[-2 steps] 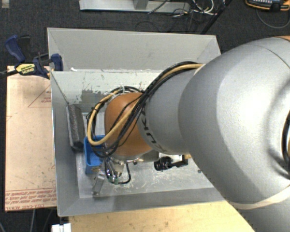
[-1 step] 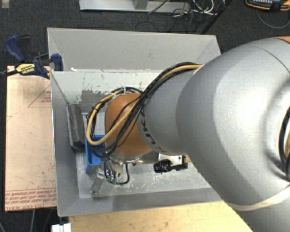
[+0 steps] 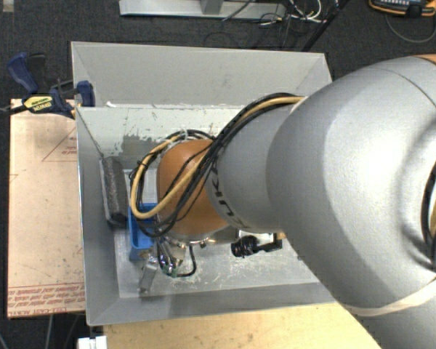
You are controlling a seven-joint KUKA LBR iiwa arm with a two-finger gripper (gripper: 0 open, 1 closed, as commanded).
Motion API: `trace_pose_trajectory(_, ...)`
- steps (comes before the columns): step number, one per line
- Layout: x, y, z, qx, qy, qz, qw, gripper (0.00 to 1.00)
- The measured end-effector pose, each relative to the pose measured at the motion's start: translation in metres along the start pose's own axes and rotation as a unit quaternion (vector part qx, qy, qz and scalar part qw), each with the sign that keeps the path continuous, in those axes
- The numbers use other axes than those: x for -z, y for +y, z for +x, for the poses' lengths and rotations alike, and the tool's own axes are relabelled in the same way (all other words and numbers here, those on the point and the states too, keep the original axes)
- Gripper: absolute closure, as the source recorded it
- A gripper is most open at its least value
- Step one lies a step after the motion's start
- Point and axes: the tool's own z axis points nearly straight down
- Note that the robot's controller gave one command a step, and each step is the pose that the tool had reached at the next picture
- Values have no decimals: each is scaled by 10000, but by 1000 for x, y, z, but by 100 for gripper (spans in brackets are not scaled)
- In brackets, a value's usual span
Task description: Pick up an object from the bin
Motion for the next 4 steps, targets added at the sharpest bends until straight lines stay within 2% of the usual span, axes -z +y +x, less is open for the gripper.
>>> trace_pose_trajectory(1, 4, 3, -3, -237, -70, -82, 9997, 100)
trace_pose_trajectory(3, 6, 3, -3, -240, -67, -79, 9997, 100)
trace_pose_trajectory(4, 17, 0, 0, -241, -19, -34, 9997, 100)
